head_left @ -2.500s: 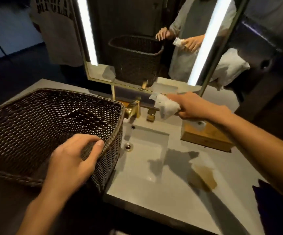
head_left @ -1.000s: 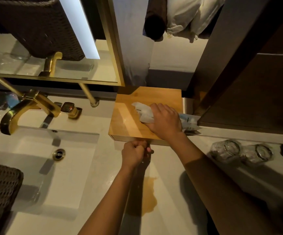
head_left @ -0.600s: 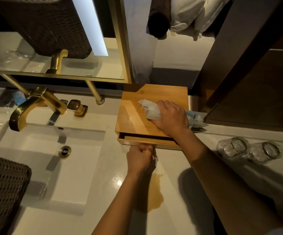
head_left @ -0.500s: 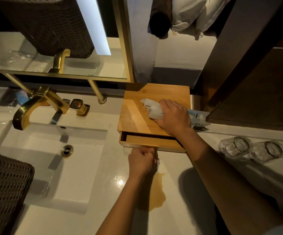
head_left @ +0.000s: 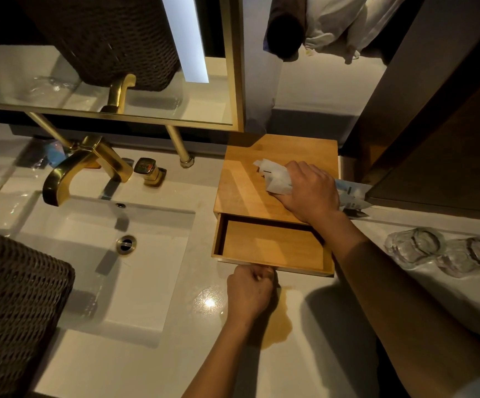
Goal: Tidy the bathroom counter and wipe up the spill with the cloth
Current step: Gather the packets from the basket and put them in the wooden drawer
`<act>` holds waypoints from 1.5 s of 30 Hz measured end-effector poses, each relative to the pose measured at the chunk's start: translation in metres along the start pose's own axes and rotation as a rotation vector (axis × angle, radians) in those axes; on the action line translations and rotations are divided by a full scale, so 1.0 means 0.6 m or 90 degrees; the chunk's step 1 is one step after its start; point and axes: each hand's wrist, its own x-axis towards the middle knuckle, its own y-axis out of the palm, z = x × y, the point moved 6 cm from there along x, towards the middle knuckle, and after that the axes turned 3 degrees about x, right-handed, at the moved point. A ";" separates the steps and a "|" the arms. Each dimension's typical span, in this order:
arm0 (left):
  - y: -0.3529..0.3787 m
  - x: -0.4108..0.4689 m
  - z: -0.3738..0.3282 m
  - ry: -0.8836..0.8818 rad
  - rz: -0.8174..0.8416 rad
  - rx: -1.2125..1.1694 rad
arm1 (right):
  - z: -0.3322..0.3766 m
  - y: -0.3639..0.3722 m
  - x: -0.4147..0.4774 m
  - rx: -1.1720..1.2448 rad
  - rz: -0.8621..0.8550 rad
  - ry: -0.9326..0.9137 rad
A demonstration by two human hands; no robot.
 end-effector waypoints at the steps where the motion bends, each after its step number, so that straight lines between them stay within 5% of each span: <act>1: -0.001 -0.001 0.000 0.001 0.000 0.005 | 0.000 0.000 0.000 0.001 0.001 0.000; 17: -0.001 -0.001 0.012 0.010 0.022 0.003 | 0.009 -0.001 -0.012 0.021 0.033 0.030; 28: -0.004 0.001 0.017 0.021 0.057 0.011 | 0.104 0.014 -0.131 0.064 0.213 -0.226; 35: -0.005 0.000 0.015 0.046 0.082 0.028 | 0.148 0.055 -0.118 0.073 0.334 -0.112; 45: -0.015 -0.006 0.006 0.080 0.094 0.089 | 0.140 0.085 -0.107 0.144 0.345 -0.041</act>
